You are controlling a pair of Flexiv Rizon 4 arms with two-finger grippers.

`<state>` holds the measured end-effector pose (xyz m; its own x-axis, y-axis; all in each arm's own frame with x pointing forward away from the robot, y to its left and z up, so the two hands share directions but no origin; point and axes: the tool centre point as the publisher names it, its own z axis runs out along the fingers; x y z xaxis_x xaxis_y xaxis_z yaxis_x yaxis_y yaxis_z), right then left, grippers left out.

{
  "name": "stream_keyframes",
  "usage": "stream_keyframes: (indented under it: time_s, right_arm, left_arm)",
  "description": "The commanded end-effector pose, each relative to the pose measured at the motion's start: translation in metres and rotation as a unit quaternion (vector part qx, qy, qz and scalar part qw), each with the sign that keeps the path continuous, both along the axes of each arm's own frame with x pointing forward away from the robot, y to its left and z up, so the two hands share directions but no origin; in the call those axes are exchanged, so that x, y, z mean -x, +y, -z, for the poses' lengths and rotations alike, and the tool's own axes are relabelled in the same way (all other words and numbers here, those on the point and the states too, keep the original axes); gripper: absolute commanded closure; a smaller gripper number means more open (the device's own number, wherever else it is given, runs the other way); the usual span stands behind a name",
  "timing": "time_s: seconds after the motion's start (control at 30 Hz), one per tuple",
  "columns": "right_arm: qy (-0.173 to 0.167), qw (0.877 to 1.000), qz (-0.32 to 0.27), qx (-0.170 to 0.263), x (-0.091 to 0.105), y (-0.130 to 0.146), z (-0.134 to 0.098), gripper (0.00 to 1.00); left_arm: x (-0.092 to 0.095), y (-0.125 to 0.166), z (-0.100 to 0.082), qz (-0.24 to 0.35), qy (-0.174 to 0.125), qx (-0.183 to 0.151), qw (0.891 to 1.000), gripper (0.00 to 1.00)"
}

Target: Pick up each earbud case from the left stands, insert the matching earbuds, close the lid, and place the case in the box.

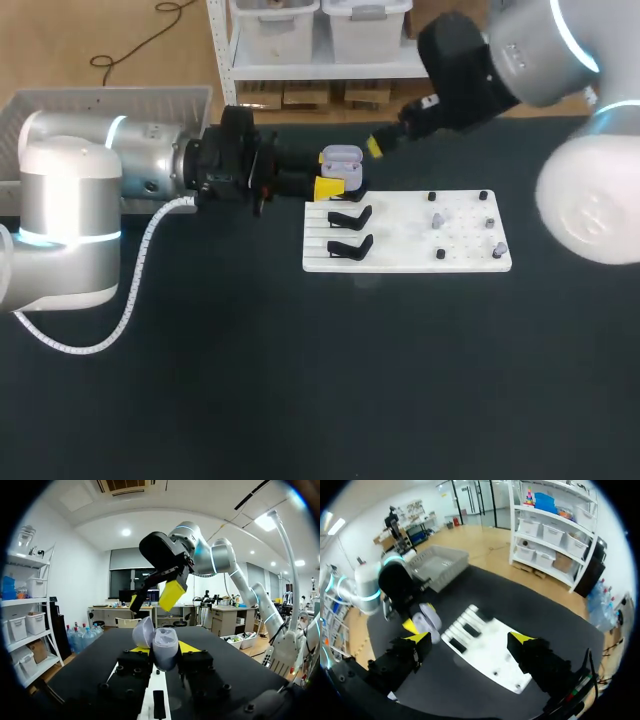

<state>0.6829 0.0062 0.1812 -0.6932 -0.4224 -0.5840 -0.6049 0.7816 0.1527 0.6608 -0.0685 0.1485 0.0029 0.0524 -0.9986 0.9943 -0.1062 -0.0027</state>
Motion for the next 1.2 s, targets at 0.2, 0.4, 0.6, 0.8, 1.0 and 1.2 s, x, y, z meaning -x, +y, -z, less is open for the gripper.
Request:
stream_keyframes:
  time_s: [0.2,0.4,0.6,0.8,1.0,1.2]
  right_arm:
    - [0.005,0.982,0.095,0.165,0.032,-0.055,0.010,0.00]
    - [0.045,0.970,0.116,0.207,0.043,-0.079,0.036,0.00]
    - [0.080,0.964,0.128,0.217,0.052,-0.097,0.061,0.00]
    - [0.109,0.961,0.140,0.214,0.061,-0.112,0.083,0.00]
    - [0.123,0.959,0.136,0.217,0.067,-0.118,0.096,0.00]
    - [0.128,0.957,0.126,0.227,0.069,-0.123,0.106,0.50]
  left_arm:
    - [0.000,0.000,0.001,0.000,-0.001,0.001,1.000,1.00]
    - [0.000,0.000,0.001,0.000,-0.001,0.001,1.000,1.00]
    - [0.000,0.000,0.001,0.000,-0.001,0.001,1.000,1.00]
    - [0.000,0.000,0.001,0.000,-0.001,0.001,1.000,1.00]
    - [0.000,0.000,0.001,0.000,-0.001,0.001,1.000,1.00]
    - [0.000,0.000,0.001,0.000,-0.001,0.001,1.000,1.00]
